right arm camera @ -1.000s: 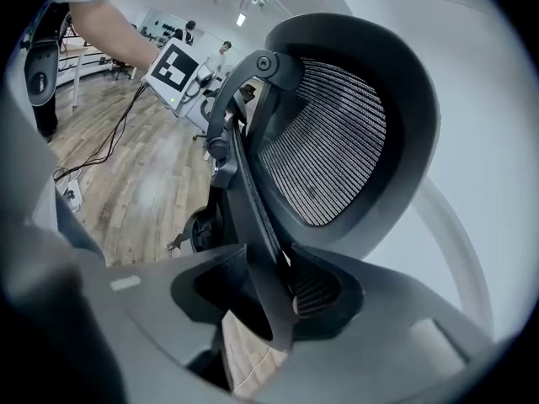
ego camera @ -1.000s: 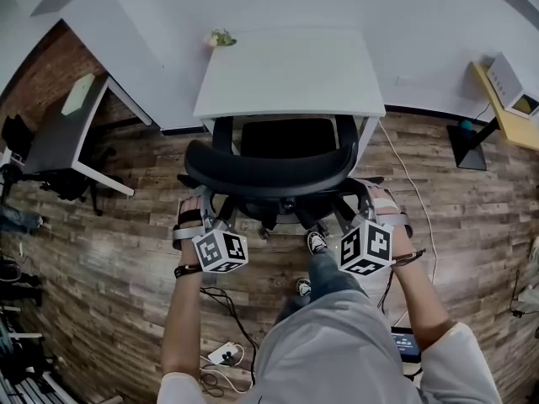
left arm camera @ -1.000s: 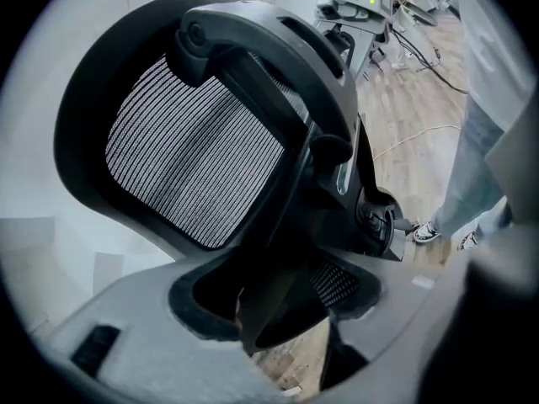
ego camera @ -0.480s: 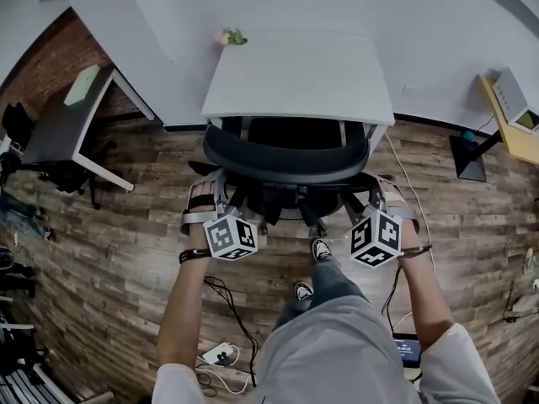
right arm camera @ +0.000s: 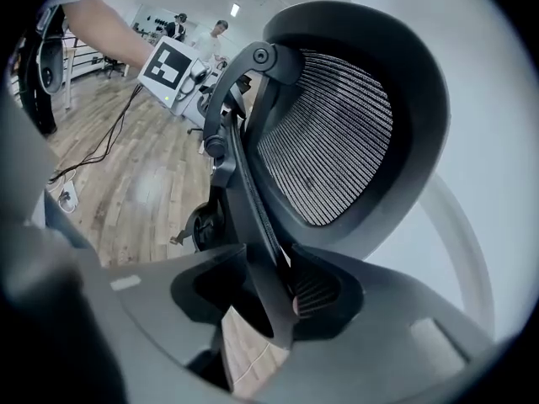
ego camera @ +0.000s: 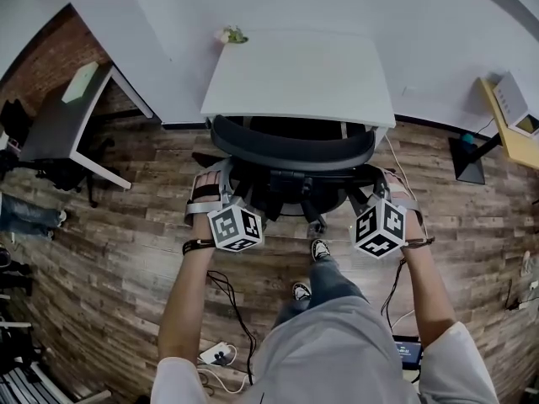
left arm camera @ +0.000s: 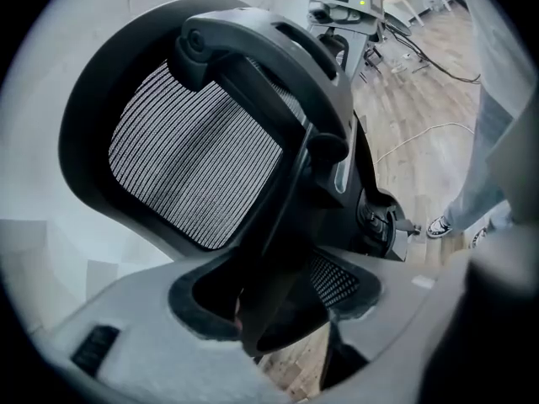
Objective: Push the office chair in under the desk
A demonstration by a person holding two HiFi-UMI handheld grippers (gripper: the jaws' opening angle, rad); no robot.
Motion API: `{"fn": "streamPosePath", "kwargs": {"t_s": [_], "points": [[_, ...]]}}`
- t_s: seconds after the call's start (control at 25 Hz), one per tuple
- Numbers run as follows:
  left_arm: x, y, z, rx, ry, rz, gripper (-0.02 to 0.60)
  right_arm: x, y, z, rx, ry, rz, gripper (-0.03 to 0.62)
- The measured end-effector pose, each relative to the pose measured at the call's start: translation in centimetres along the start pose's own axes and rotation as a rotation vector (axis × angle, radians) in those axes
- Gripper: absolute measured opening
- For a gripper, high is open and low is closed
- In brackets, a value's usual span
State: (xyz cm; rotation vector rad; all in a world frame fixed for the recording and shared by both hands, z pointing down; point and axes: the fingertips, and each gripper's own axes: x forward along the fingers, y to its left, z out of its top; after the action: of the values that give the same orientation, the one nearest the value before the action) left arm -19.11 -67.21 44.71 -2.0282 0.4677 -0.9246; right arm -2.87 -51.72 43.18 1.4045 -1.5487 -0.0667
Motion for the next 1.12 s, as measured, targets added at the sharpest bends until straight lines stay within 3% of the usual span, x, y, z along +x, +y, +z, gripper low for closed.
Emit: {"fn": "streamPosePath", "kwargs": {"t_s": [0.48,1.12], "points": [[1.2,0.4,-0.4,-0.009,0.014,0.017,0.245,0.8,-0.2,0.2,0.003,-0.035,-0.043,0.178],[8.5,3.6,1.2,-0.014,0.012,0.021,0.245,6.1,-6.5,-0.9,0.016,-0.007,-0.030,0.179]]}}
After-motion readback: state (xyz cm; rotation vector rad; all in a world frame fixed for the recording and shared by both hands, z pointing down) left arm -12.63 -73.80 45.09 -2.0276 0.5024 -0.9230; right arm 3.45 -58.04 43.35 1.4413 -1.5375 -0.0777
